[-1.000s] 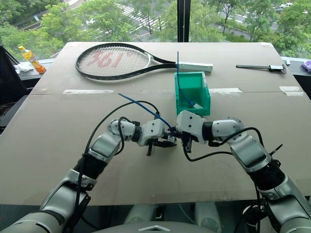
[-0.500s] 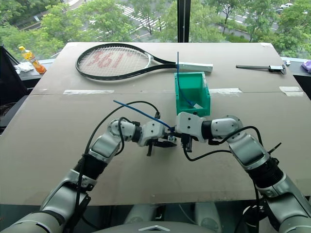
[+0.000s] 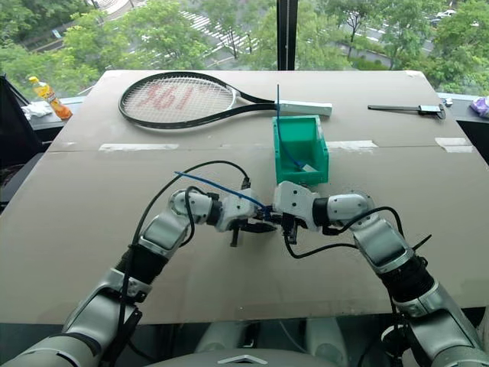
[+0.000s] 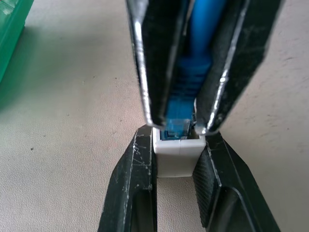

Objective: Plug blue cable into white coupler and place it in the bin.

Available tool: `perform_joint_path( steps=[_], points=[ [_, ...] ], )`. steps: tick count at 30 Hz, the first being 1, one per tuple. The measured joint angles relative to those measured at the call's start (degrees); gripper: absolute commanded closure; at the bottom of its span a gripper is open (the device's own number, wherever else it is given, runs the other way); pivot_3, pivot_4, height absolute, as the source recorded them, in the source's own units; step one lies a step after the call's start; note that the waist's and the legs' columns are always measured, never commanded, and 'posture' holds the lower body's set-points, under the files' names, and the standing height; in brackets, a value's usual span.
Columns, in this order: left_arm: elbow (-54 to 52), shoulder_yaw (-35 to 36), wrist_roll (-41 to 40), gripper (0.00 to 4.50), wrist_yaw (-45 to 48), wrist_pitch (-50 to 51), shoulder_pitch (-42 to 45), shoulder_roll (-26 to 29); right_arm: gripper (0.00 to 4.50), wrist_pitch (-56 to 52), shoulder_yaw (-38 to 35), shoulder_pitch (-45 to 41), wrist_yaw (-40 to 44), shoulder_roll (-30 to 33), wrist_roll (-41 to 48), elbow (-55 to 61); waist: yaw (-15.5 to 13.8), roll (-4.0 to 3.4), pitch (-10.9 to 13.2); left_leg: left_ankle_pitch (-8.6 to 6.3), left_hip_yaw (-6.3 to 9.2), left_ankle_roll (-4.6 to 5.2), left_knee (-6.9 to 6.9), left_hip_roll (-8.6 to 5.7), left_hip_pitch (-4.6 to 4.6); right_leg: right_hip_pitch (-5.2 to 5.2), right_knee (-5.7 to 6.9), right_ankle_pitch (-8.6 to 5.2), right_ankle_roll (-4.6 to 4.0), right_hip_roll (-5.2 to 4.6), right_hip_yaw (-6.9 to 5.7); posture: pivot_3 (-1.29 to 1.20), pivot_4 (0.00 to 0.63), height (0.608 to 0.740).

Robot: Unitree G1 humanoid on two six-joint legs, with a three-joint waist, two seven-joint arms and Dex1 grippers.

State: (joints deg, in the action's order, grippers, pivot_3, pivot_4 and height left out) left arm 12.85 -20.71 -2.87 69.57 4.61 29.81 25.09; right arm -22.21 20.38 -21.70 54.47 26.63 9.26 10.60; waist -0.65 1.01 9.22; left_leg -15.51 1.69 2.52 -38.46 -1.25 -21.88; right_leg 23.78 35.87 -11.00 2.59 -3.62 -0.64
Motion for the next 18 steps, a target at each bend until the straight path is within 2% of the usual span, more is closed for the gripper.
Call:
perform_joint_path(
  steps=[4, 10, 15, 18],
  points=[
    [-2.53, 1.29, -3.15, 4.09, -0.08, 5.53, -0.3, -0.07, 1.22, -0.19, -5.62, 4.32, -3.36, 0.05, 2.32, 6.23, -0.08, -0.05, 0.06, 0.0, 0.06, 0.0, 0.0, -0.03, -0.27, 0.25, -0.03, 0.08, 0.15, -0.02, -0.04, 0.0, 0.15, 0.74],
    [-8.23, 7.47, -10.7, 4.09, -2.59, 21.0, 1.95, 0.78, 1.22, -4.43, -19.12, 14.89, -9.78, 1.55, 11.53, 26.72, -0.15, -0.06, 0.09, 0.0, 0.22, -0.01, 0.02, -0.04, -0.4, 0.31, -0.03, 0.05, 0.18, -0.02, -0.18, 0.0, 0.15, 0.74],
    [-8.01, 10.55, -14.16, 4.09, -5.51, 30.35, 8.96, -0.05, 1.22, -7.76, -25.28, 22.73, -15.27, 2.43, 13.56, 34.75, -0.06, -0.07, 0.13, 0.0, 0.15, -0.01, -0.03, -0.08, -0.27, 0.16, -0.03, -0.09, 0.42, -0.03, -0.13, 0.0, 0.15, 0.74],
    [-2.72, 10.62, -14.41, 4.09, -9.06, 37.83, 18.45, -2.92, 1.22, -8.73, -29.28, 31.3, -18.77, 2.5, 13.47, 38.77, -0.56, 0.04, 0.19, 0.0, 0.28, -0.01, -0.07, -0.11, -0.3, 0.11, -0.03, -0.1, 0.44, -0.01, -0.25, 0.0, 0.15, 0.74]
  ],
)
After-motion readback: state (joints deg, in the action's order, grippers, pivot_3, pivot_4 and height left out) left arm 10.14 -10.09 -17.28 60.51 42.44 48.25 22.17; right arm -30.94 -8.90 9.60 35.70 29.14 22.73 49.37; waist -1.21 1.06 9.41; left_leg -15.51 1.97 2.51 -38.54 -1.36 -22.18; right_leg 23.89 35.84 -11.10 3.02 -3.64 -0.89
